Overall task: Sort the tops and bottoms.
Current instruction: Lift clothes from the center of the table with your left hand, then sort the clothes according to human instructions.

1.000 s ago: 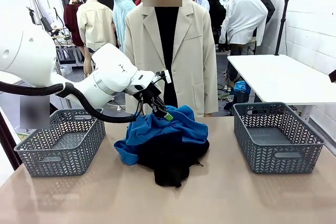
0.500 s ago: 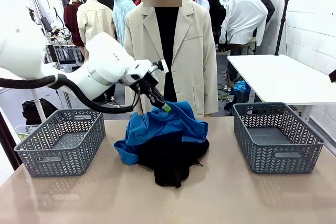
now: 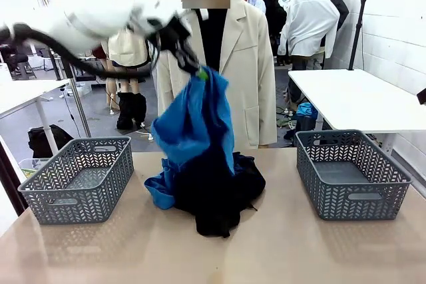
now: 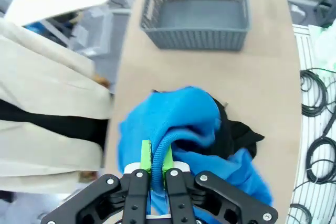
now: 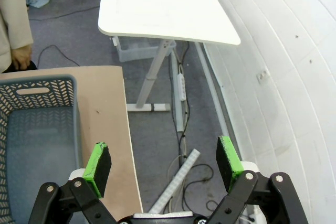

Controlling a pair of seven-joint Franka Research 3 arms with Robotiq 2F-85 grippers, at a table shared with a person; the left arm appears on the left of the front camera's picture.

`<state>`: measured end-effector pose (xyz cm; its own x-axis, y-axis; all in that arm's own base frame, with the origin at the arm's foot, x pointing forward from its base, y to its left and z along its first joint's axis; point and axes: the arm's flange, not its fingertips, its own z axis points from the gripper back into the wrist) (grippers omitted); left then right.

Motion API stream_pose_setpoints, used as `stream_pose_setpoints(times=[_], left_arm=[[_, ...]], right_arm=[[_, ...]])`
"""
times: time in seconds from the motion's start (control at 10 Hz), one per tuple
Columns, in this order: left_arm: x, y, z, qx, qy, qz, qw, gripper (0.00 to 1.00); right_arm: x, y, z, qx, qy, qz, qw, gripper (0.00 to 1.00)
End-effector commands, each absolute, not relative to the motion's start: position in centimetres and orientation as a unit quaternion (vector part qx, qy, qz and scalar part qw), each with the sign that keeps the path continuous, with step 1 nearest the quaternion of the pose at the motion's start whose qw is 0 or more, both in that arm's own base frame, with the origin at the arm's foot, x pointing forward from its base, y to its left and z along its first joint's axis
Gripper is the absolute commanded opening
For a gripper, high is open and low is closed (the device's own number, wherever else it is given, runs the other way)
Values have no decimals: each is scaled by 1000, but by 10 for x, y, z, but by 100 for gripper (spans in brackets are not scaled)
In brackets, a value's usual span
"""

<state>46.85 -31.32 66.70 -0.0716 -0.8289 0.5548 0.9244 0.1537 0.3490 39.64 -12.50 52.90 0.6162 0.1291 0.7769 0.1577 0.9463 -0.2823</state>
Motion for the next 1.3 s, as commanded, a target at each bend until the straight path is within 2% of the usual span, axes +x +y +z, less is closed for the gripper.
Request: stream_pose_setpoints(times=[0.0, 0.4, 0.6, 0.9, 1.0, 1.2], left_arm=[[466, -321, 726, -28, -375, -634, 675, 0], [416, -334, 840, -8, -460, -610, 646, 0], [386, -332, 876, -12, -490, -593, 639, 0], [347, -328, 896, -1, -517, -581, 629, 0], [364, -329, 892, -19, -505, -594, 625, 0], [364, -329, 892, -19, -505, -594, 625, 0]], right_arm=[[397, -124, 528, -168, -435, -1, 884, 100], [397, -124, 528, -168, -435, -1, 884, 100], [397, -124, 528, -168, -435, -1, 884, 100], [397, -124, 528, -168, -435, -1, 884, 100], [397, -124, 528, -168, -435, -1, 884, 100], [397, -124, 528, -168, -435, -1, 884, 100]])
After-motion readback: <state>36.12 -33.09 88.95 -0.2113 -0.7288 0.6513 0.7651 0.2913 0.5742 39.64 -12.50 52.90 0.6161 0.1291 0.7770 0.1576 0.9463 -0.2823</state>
